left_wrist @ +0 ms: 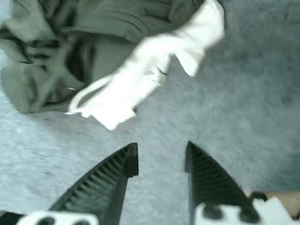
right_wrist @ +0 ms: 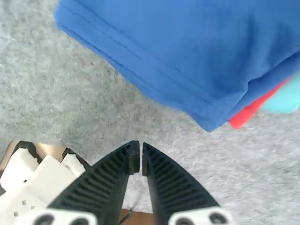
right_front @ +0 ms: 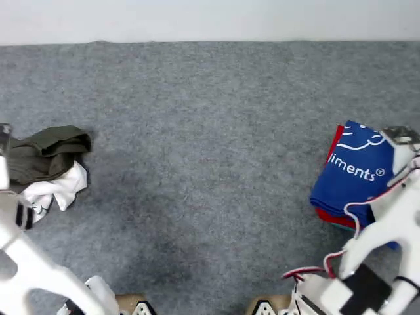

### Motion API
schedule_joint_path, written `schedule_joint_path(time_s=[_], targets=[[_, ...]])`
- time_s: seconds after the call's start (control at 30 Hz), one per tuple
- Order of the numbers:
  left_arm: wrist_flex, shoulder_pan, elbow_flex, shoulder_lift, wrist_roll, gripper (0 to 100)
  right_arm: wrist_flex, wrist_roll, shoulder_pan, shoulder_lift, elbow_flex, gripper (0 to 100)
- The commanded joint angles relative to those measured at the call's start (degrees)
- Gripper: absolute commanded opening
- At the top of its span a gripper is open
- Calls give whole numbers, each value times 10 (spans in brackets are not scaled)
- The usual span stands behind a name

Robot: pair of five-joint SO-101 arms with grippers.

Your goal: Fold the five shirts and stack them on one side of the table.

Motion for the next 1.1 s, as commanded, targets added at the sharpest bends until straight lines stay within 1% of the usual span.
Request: schedule_joint_path(time_s=[0.0,0.1,0.17,0.3,0.4,0.57,0.7,0.87,1.07], targets=[[-51,2,45,-1,-28,195,25,-57,-13,-63,-25,14],[-116,2,80,36,-25,195,25,-123,-38,-78,-21,18],[-143,5,80,65,-25,195,25,-143,-62,-83,-8,18],[-184,5,18,126,22,195,25,-171,-92,-83,29,17],[-186,5,-50,177,40,195,25,-197,-115,-83,61,15],[-186,7,-167,282,90,195,25,-215,-143,-83,76,15],[-180,27,-237,379,130,195,25,-222,-158,-81,76,15],[-149,67,-313,466,136,197,25,-222,-160,-81,76,15],[-150,95,-364,550,135,199,25,-222,-160,-82,76,15]])
